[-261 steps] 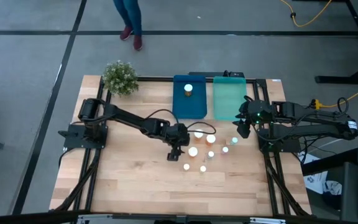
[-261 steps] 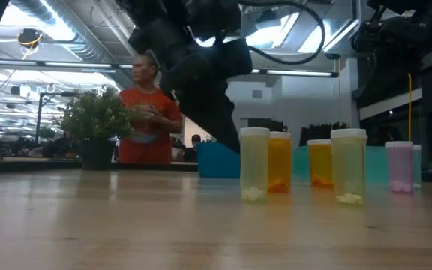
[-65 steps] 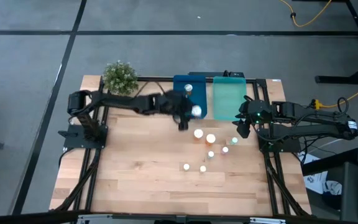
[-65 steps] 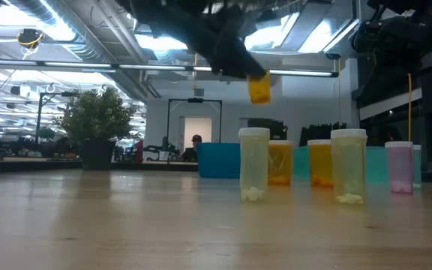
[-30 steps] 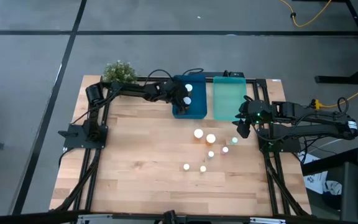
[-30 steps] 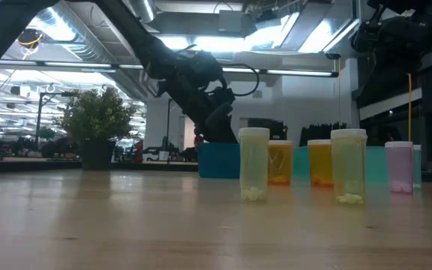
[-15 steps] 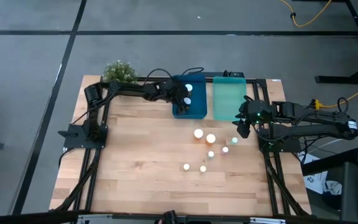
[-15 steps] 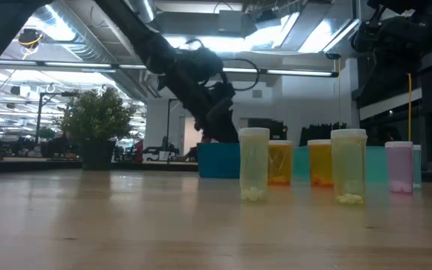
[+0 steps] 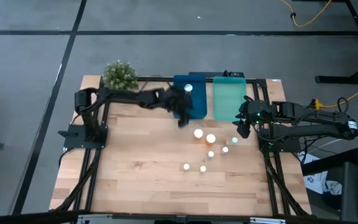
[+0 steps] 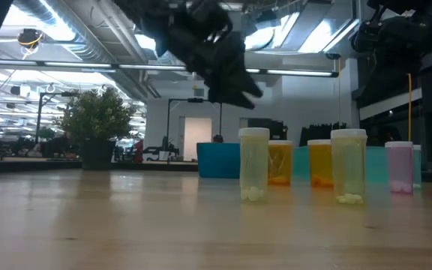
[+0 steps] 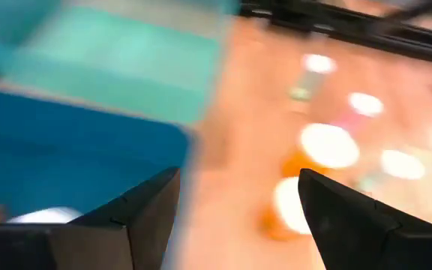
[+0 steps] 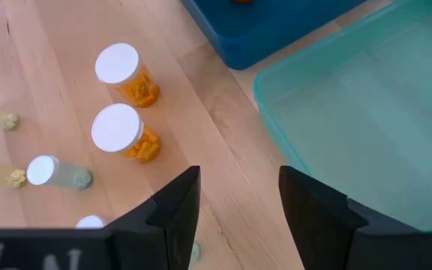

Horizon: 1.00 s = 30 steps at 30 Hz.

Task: Pick and place medicine bottles into bin by pill shape (circle, oval)
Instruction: Put the large orange medicine bottle into the blue bin

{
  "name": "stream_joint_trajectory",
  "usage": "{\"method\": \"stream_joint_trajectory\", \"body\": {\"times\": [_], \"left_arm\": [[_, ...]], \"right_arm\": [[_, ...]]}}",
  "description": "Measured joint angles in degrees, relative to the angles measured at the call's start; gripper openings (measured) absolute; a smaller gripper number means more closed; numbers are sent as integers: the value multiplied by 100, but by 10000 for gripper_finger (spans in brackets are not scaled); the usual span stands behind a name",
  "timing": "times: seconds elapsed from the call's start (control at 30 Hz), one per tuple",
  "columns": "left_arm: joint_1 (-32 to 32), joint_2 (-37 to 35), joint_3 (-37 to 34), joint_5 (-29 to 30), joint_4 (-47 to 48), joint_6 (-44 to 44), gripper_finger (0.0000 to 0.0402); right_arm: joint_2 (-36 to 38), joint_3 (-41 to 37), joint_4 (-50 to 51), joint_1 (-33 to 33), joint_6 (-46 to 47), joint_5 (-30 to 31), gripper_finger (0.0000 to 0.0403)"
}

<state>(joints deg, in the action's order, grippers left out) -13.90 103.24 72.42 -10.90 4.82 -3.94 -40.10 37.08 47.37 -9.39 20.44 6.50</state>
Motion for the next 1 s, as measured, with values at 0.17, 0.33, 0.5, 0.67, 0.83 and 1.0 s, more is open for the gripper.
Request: {"method": "stream_joint_trajectory", "body": {"times": [0.17, 0.33, 0.5, 0.67, 0.83, 1.0], "left_arm": [[819, 0, -2, 755, 6, 454, 262], [1342, 0, -2, 1559, 126, 602, 262], [1495, 9, -4, 1834, 556, 411, 262], [1464, 41, -5, 1832, 1067, 219, 262], [1455, 194, -7, 1836, 1408, -6, 262], [1442, 620, -9, 1756, 1235, -6, 262]], "right_arm": [[0, 0, 0, 0, 3, -2, 183], [0, 0, 2, 0, 6, 0, 183], [0, 0, 1, 0, 6, 0, 183], [0, 0, 2, 0, 7, 0, 183], [0, 0, 2, 0, 8, 0, 183], [-2, 0, 2, 0, 12, 0, 183]]}}
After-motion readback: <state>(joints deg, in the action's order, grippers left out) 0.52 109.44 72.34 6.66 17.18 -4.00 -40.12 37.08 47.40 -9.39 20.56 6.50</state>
